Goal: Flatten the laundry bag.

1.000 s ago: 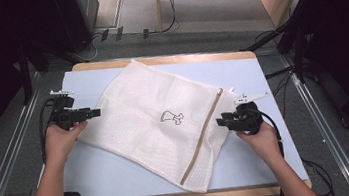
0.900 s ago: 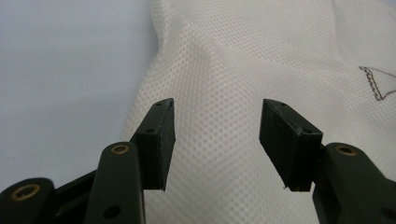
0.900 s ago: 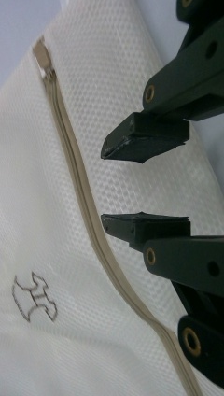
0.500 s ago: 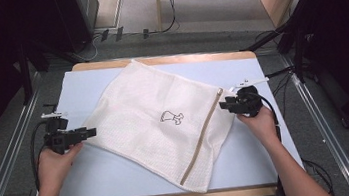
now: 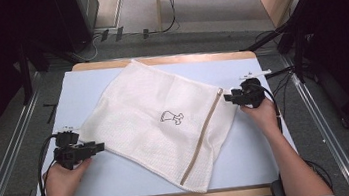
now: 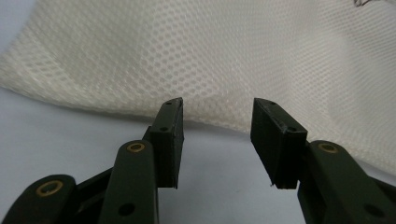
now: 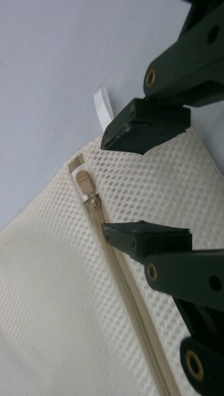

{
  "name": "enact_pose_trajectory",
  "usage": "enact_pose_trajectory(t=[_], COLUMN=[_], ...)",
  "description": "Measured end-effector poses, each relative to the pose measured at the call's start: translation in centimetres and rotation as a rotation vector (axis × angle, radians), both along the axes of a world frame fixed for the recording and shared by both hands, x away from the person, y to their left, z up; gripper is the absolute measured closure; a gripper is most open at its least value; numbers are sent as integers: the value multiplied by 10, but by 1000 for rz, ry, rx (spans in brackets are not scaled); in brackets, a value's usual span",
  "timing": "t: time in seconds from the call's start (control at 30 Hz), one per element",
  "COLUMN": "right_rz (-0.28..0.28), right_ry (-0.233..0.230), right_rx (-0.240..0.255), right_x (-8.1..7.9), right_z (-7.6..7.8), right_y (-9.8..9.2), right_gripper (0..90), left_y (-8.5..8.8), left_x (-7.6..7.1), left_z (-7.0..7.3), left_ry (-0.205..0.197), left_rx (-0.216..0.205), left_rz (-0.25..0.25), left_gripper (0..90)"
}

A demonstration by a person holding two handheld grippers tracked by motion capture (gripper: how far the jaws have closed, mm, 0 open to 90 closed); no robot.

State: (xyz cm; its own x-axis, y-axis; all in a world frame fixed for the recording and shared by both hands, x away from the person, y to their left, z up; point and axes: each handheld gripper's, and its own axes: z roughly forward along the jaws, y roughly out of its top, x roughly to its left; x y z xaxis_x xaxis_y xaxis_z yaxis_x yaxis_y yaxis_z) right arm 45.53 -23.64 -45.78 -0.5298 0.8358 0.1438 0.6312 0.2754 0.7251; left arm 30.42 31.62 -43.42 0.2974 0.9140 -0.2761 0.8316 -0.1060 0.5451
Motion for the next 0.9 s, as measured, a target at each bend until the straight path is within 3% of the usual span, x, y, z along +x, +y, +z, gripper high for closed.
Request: enact_pose_trajectory(t=[0.07,0.13,0.2,0.3,0.4,0.53,0.63,0.67,0.73,0.9], right_rz=[-6,-18,-29,-40,-37,-38,-48,-44,-45,-43], right_ry=[-27,-35,-35,4,5,28,68,75,87,102], right_rx=[-27,-25,-21,-31,-25,-34,-33,-33,-27,-15], right_x=[2,6,8,18,19,17,16,15,15,13], right_z=[-3,-5,-6,-19,-22,-19,-16,-16,-15,-11], right_y=[-1,-3,-5,-10,-11,-8,-5,-4,-4,-7], right_gripper=[484,469,466,443,474,668,790,806,825,833], left_y=[-3,-4,-5,-10,-12,-15,-15,-14,-14,-10], left_x=[3,7,8,12,14,20,24,25,28,35], left_z=[-4,-8,-9,-11,-11,-13,-14,-15,-15,-10], left_ry=[2,26,22,1,-4,-10,-15,-9,-6,-14], left_rx=[25,8,3,-1,-3,-9,-2,-12,-44,-67], left_rz=[-10,-3,0,4,12,18,6,-7,-15,-29], left_gripper=[535,514,502,480,478,574,712,791,857,886])
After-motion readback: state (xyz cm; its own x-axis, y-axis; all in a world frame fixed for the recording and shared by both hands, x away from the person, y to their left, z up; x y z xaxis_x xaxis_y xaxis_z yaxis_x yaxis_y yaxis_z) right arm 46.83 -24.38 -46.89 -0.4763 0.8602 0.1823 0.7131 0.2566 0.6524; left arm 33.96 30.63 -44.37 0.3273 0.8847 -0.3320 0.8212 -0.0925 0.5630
